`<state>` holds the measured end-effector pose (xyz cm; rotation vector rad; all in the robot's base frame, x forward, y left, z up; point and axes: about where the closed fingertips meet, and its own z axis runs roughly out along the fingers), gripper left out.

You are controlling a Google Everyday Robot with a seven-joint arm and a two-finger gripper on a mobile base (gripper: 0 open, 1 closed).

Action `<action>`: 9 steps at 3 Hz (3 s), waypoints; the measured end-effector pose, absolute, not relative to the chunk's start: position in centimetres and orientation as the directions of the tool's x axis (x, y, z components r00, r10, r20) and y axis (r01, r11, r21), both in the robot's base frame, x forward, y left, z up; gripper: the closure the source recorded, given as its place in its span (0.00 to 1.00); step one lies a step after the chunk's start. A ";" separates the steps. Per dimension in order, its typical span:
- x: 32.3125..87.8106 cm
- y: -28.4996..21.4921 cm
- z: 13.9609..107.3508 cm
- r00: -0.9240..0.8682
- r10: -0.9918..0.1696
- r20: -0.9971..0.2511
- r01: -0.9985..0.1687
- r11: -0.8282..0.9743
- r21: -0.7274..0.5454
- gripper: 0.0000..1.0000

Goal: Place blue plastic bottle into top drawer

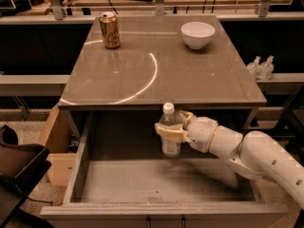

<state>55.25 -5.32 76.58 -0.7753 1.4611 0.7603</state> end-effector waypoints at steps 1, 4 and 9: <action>55.2 -5.3 76.5 -0.018 -0.024 -1.000 -0.835 0.551 0.002 1.00; 55.2 -5.3 76.5 -0.018 -0.024 -1.000 -0.835 0.550 0.002 1.00; 51.2 -5.4 71.6 -0.149 -0.032 -0.988 -0.870 0.479 0.116 0.60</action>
Offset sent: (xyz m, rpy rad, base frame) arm 0.0378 0.0437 0.0213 -0.0604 -0.0227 0.2776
